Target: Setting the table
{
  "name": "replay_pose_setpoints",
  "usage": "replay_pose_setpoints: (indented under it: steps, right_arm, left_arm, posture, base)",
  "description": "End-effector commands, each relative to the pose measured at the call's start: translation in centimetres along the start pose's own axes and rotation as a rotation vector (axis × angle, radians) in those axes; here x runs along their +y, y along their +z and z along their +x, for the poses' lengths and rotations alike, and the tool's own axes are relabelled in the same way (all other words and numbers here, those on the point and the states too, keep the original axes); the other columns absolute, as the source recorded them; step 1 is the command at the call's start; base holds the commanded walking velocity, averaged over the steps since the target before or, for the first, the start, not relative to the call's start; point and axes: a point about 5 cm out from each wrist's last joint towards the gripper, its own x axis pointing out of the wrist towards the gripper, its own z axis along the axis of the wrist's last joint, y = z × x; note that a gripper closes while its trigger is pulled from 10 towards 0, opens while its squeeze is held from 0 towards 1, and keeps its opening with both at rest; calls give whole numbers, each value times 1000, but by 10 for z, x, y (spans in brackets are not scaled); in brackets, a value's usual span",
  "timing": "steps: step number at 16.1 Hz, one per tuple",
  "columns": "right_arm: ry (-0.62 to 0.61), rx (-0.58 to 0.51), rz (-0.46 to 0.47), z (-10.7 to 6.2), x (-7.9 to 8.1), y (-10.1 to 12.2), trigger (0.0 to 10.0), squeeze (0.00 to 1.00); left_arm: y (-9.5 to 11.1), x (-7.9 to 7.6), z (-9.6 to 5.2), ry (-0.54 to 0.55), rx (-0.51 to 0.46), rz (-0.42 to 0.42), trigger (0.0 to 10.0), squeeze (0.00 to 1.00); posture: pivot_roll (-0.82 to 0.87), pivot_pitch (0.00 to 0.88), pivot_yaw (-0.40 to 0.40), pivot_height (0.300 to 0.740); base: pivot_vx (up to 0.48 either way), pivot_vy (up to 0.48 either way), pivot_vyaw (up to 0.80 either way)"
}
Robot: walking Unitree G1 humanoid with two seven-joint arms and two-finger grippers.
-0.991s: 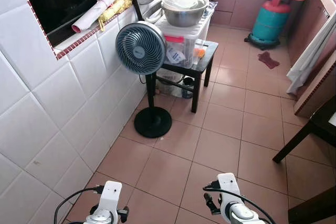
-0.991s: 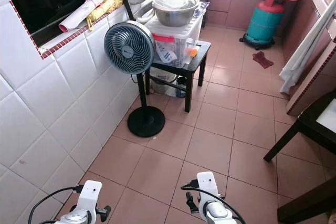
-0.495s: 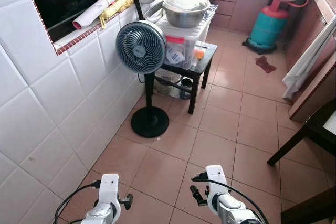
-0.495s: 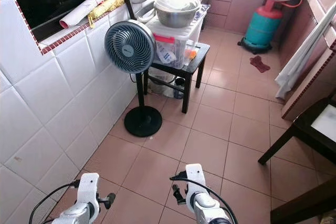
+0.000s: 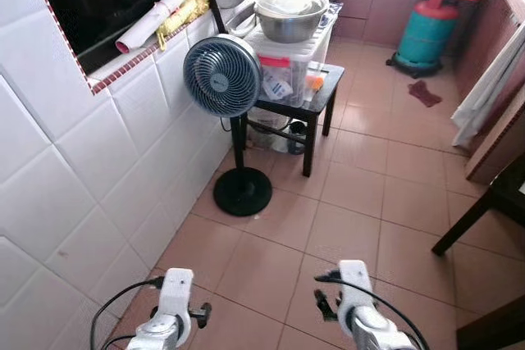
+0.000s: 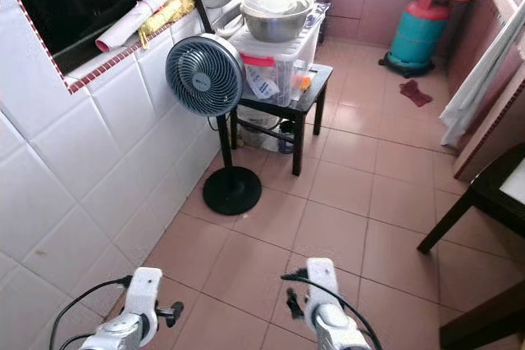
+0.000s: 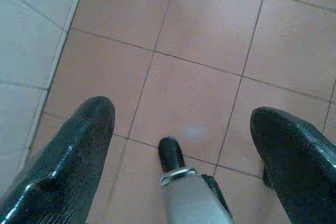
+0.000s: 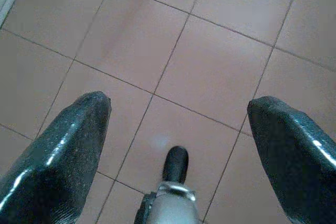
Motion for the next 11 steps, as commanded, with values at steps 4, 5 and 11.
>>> replay_pose_setpoints:
  steps: [4, 5, 11]
  right_arm:
    - [-36, 15, 20, -1, -7, -6, 10000, 0]
    - [-28, 17, -4, -1, -7, -4, 10000, 0]
    - [45, 5, -140, 2, 10, 5, 10000, 0]
  left_arm:
    - [4, -3, 1, -14, 13, 49, 10000, 0]
    - [1, -4, 1, -13, 20, 40, 10000, 0]
    - [-3, 4, -1, 31, 8, 71, 10000, 0]
  posture:
    - [-51, 8, 52, 740]
    - [-42, 7, 38, 740]
    - [-18, 0, 24, 740]
  base:
    - [0, 0, -305]
    - [0, 0, -750]
    - [0, 0, -738]
